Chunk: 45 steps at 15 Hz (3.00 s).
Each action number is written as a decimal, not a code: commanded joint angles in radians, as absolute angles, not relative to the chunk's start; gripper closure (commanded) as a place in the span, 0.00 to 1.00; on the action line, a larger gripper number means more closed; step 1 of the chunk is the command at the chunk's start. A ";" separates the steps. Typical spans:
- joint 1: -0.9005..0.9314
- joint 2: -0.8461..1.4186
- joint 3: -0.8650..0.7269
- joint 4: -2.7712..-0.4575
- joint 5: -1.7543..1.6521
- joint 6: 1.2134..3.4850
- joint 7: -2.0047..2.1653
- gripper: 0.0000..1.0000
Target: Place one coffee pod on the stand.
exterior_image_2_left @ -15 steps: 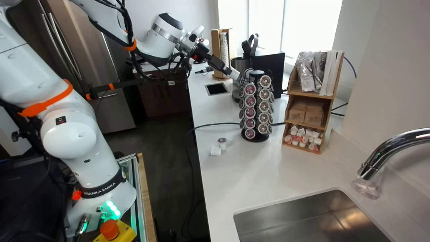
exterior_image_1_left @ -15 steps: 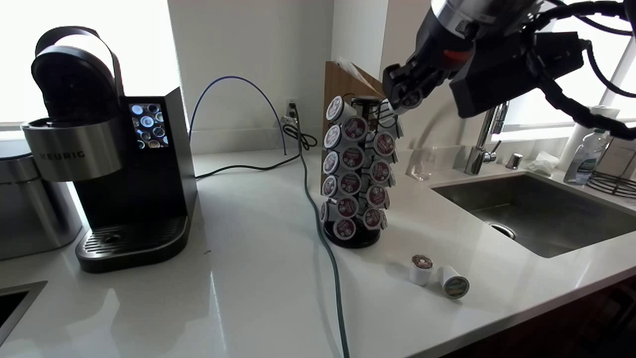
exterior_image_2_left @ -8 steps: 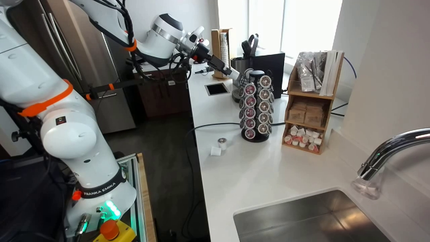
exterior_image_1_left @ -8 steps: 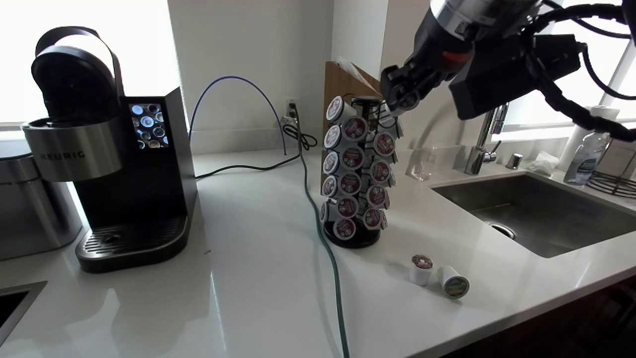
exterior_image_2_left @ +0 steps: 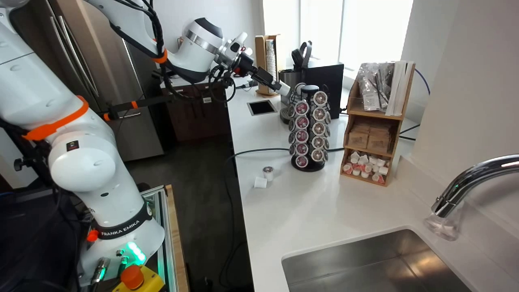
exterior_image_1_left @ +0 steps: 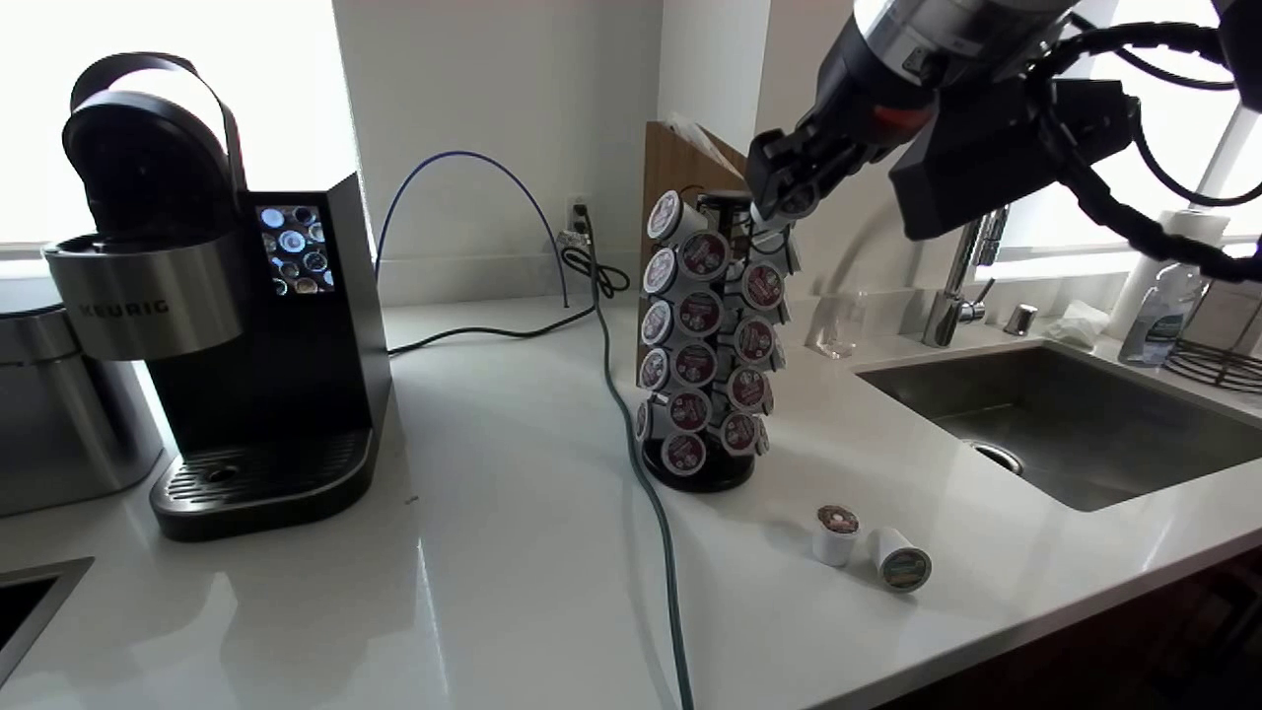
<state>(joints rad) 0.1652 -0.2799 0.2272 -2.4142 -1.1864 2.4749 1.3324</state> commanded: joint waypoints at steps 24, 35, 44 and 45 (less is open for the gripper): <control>0.161 -0.234 0.184 -2.452 -1.311 2.562 1.365 0.71; 0.157 -0.234 0.190 -2.443 -1.351 2.552 1.392 0.71; 0.159 -0.240 0.194 -2.433 -1.360 2.543 1.395 0.71; 0.159 -0.238 0.193 -2.433 -1.363 2.542 1.396 0.71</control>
<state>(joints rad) 0.1584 -0.2340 0.1960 -2.4307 -1.3231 2.5304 1.3664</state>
